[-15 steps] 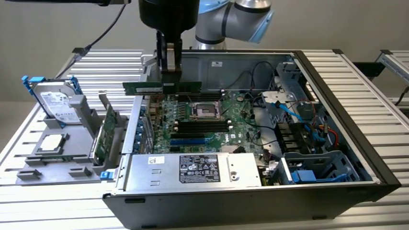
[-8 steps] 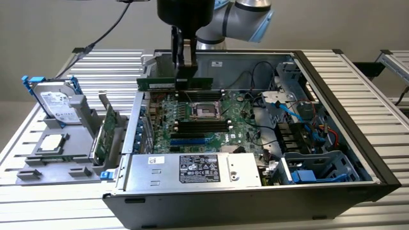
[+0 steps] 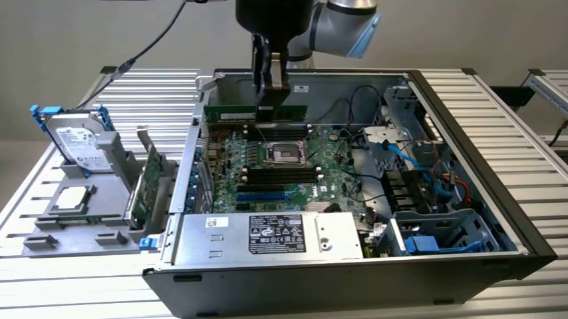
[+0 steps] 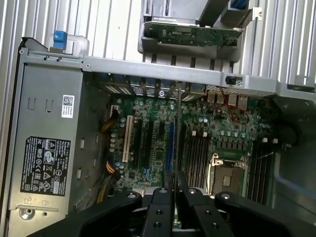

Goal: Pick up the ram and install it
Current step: 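Pick up the ram and move it above insertion slot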

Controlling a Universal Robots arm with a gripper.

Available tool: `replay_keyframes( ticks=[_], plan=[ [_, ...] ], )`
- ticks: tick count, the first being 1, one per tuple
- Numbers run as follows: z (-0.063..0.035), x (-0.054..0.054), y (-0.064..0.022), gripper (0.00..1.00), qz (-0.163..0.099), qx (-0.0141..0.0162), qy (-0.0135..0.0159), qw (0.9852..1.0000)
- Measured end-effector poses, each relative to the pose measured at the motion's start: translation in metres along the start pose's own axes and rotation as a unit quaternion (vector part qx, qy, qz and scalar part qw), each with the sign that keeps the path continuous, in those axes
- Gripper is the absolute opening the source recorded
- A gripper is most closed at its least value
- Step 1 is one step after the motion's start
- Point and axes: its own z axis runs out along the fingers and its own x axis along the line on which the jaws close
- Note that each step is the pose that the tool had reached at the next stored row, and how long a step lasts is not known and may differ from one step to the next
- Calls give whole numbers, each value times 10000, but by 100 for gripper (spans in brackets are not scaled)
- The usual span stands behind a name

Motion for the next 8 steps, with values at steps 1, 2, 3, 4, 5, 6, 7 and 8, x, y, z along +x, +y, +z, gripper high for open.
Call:
replay_keyframes(
  ticks=[1,2,3,4,5,6,7,8],
  plan=[
    [1,-6,-20,14,1,1,-1,10000],
    [1,-11,-37,14,1,2,-3,10000],
    [3,-17,-53,14,1,3,-7,10000],
    [5,-22,-67,14,1,4,-13,10000],
    [9,-31,-80,14,1,5,-18,10000],
    [15,-49,-91,14,0,5,-22,10000],
    [22,-71,-103,14,1,6,-24,10000],
    [29,-99,-114,14,0,6,-26,10000]
  ],
)
